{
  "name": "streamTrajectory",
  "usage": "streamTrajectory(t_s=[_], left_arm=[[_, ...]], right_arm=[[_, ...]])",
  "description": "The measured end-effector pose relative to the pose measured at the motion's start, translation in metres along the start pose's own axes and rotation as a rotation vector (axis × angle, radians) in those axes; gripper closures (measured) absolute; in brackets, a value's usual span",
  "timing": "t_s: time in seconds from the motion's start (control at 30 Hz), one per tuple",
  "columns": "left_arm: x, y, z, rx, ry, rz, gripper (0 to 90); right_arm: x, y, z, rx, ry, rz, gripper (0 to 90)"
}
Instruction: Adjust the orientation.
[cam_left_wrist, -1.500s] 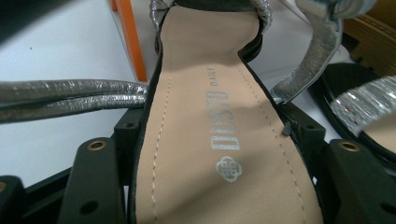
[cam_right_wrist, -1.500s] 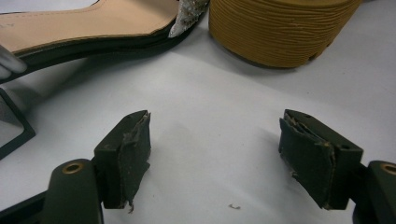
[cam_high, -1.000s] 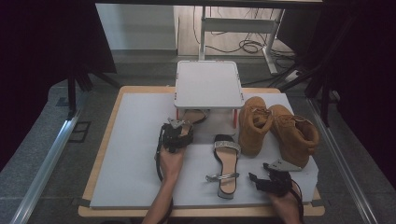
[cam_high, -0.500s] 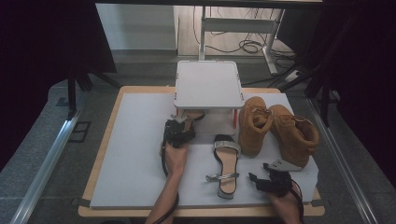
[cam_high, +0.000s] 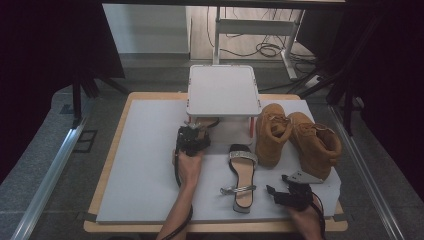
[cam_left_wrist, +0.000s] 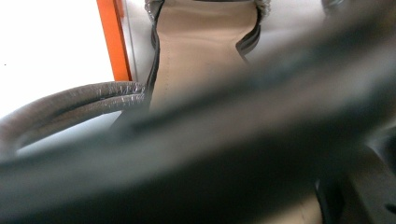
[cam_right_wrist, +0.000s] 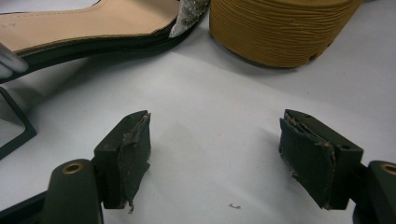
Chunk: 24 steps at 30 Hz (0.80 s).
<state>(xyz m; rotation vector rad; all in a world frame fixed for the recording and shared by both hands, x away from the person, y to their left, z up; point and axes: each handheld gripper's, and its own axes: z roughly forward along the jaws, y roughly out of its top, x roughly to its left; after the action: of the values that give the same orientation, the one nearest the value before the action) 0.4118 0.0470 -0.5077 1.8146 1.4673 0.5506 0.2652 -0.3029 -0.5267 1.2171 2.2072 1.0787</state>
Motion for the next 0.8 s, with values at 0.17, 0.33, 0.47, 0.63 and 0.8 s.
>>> streamTrajectory(t_s=[0.17,0.33,0.47,0.63,0.8], left_arm=[[0.002,-0.001,-0.01,-0.003,-0.037,0.008,31.3],[0.003,-0.005,-0.023,-0.014,-0.053,0.033,30.6],[0.006,-0.009,-0.033,-0.024,-0.069,0.047,30.9],[0.011,-0.016,-0.05,-0.036,-0.096,0.082,31.6],[0.018,-0.022,-0.059,-0.041,-0.117,0.09,34.3]], right_arm=[[0.0,0.0,0.0,0.0,0.0,-0.001,25.1],[0.0,0.0,0.0,0.0,-0.001,-0.002,25.1],[0.0,0.0,0.0,0.001,-0.002,-0.002,25.2],[0.0,0.0,0.0,0.001,-0.002,-0.003,25.2],[0.0,0.0,0.0,0.001,-0.002,-0.002,25.2]])
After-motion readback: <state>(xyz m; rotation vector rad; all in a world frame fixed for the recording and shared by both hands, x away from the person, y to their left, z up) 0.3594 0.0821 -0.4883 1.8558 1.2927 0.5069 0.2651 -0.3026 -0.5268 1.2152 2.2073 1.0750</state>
